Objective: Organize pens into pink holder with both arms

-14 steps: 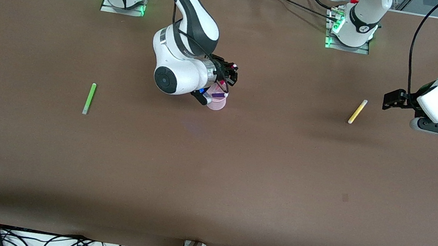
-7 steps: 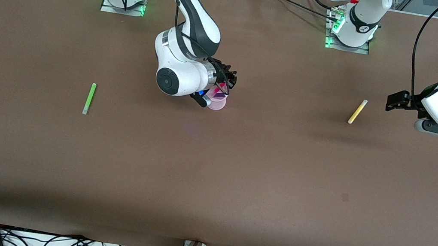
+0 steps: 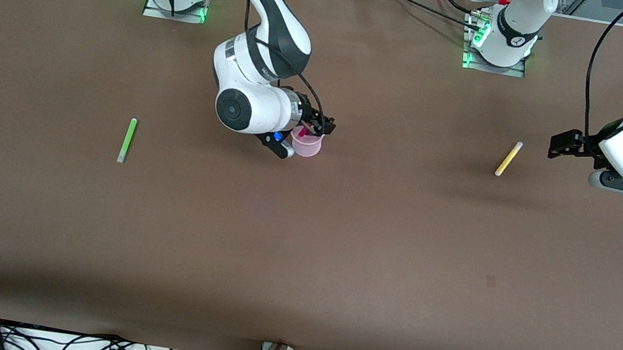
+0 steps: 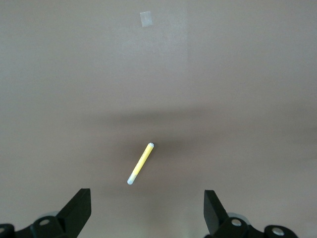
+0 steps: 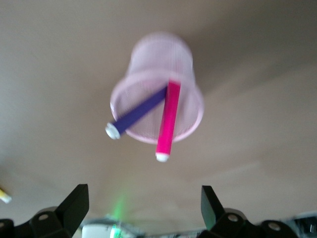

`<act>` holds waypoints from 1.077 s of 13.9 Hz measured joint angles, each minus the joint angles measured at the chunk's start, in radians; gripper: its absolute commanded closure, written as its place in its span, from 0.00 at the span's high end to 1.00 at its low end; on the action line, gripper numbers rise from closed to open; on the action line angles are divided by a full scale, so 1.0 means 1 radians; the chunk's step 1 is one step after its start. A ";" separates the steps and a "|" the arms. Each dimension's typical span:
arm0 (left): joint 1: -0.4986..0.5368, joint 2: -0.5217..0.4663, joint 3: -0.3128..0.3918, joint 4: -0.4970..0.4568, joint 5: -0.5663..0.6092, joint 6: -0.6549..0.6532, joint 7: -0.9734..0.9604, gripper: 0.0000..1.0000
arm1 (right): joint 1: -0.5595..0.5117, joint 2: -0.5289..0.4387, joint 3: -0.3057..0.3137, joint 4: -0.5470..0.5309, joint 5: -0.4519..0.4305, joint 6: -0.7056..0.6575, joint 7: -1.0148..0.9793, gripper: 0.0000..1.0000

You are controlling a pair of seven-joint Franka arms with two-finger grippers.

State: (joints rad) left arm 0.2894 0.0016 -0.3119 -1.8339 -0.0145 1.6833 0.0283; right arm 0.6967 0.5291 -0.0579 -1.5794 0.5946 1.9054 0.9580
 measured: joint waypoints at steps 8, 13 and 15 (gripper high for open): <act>-0.003 0.002 -0.007 0.000 0.029 0.005 0.009 1.00 | -0.012 -0.285 -0.281 0.000 -0.199 -0.172 -0.415 1.00; -0.004 0.009 -0.008 0.001 0.038 0.007 0.016 1.00 | -0.014 -0.528 -0.371 -0.153 -0.471 -0.214 -0.715 1.00; -0.004 0.012 -0.008 0.002 0.038 0.008 0.016 1.00 | -0.014 -0.565 -0.415 -0.183 -0.527 -0.222 -0.791 1.00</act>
State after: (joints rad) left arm 0.2852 0.0136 -0.3203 -1.8318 0.0239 1.6917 0.0444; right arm 0.6824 -0.0361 -0.4726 -1.7621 0.0676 1.6830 0.1674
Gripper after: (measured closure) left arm 0.000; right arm 0.000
